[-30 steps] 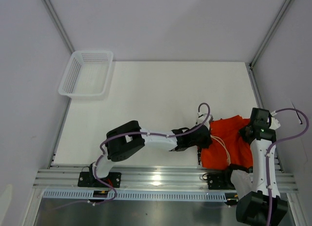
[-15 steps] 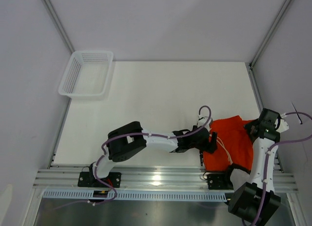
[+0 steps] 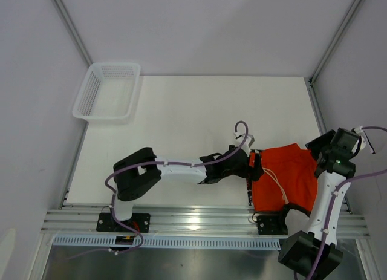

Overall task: Fold and stack the shorts
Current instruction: Neatly place the folded shorts to the corner

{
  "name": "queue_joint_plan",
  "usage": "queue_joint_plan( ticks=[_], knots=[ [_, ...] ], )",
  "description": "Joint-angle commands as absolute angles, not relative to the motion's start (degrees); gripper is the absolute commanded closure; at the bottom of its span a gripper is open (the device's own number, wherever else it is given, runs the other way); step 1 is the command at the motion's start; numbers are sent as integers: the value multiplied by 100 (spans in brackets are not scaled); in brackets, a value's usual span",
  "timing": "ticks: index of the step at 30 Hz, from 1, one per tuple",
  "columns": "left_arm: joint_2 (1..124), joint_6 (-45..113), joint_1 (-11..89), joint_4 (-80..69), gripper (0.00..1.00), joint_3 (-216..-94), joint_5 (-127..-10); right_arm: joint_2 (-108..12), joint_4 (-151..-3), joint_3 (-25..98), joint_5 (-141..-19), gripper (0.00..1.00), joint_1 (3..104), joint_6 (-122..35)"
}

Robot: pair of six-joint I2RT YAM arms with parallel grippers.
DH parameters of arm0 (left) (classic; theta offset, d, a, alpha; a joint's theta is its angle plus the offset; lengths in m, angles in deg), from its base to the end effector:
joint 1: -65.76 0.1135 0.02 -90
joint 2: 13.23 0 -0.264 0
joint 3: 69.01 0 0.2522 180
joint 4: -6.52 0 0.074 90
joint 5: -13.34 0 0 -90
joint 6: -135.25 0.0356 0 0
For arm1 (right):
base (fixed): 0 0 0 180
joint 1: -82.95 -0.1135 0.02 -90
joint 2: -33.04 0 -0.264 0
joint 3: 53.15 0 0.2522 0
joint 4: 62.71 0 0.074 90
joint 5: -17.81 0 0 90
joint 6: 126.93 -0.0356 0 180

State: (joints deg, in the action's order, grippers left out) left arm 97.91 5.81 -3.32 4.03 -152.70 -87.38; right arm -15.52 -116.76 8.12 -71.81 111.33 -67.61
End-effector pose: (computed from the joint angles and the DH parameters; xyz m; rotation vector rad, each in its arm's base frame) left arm 0.1610 -0.4025 0.1891 0.4526 2.1825 -0.9223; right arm 0.1526 -0.0827 0.2945 1.1328 1.9929 0.0132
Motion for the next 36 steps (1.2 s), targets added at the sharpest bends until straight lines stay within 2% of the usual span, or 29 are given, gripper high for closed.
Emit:
queue_joint_plan(
  ticks=[1,2,5,7,8,10,11,16,22,26,30,36],
  knots=[
    [9225,615,-219,1225,5,-14887,-8264,-1460,-11234,879,-8780,41,11160,-6339],
    [9190,614,-218,1323,6,-14765,-8211,-1460,-11137,799,-9332,44,11160,-6365],
    [9049,597,-219,1595,9,-14624,-8027,-1442,-10856,519,-9855,57,11160,-6549],
    [8979,597,-227,1754,14,-14596,-7903,-1433,-10733,377,-10075,73,11160,-6637],
    [8970,597,-227,1807,21,-14570,-7833,-1451,-10723,272,-10111,87,11160,-6672],
    [9030,597,-236,2017,27,-14587,-7449,-1529,-10758,175,-9971,100,11160,-6699],
    [9092,579,-271,2061,32,-14675,-7333,-1574,-10793,131,-9849,100,11169,-6725],
    [9776,544,-464,1974,40,-15228,-6954,-1758,-10391,-343,-9145,100,11230,-6989],
    [10358,-36,-500,2430,51,-15142,-6620,-2443,-9467,-800,-8916,100,11300,-7252],
    [10481,42,-508,2362,60,-15054,-6865,-3128,-8835,-1082,-8951,100,11336,-7481],
    [10647,52,-456,2308,61,-15071,-6919,-3805,-8184,-1258,-9214,100,11388,-7622],
    [10763,113,-386,2089,59,-15387,-6822,-3842,-8183,-1091,-9320,100,11388,-7499]
  ],
)
